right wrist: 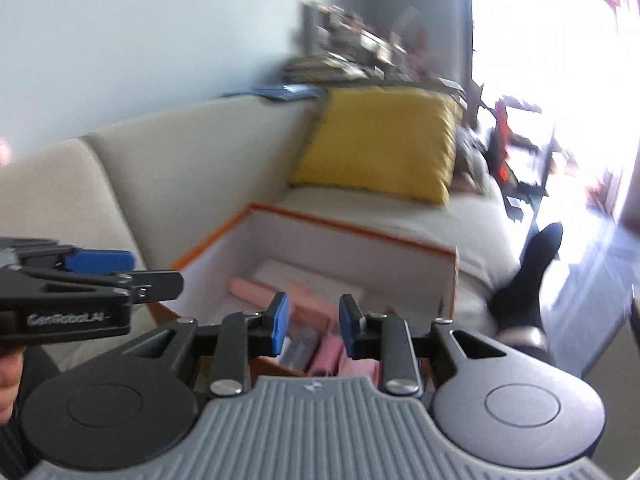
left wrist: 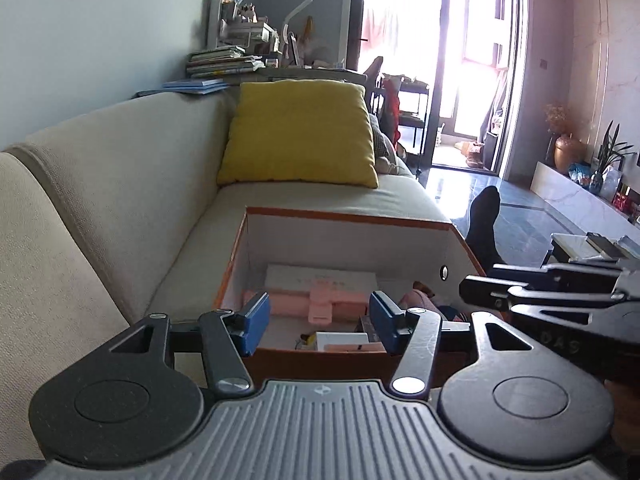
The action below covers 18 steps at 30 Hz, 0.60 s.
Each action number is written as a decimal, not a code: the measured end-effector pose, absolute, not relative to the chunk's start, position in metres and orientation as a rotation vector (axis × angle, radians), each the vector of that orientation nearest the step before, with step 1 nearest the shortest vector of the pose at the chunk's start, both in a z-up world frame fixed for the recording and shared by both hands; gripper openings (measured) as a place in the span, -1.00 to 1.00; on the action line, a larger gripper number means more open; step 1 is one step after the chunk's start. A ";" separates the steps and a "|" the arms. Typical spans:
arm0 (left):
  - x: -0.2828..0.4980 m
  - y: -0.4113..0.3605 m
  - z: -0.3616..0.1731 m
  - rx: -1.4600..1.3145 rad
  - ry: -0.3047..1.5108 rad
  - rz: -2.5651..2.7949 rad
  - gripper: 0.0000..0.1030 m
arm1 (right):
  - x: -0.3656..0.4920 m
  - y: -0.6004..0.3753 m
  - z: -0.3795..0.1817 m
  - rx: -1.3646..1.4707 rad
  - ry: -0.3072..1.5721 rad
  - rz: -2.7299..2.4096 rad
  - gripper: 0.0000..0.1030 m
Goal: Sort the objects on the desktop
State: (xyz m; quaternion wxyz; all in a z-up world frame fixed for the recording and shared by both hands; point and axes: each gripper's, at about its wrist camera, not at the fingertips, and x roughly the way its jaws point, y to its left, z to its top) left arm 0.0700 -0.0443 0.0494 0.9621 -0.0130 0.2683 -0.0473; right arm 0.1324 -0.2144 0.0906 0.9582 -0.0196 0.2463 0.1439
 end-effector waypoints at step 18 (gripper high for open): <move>0.076 -0.057 0.009 0.003 0.555 0.014 0.28 | 0.133 -0.215 0.033 0.046 0.505 0.195 -0.11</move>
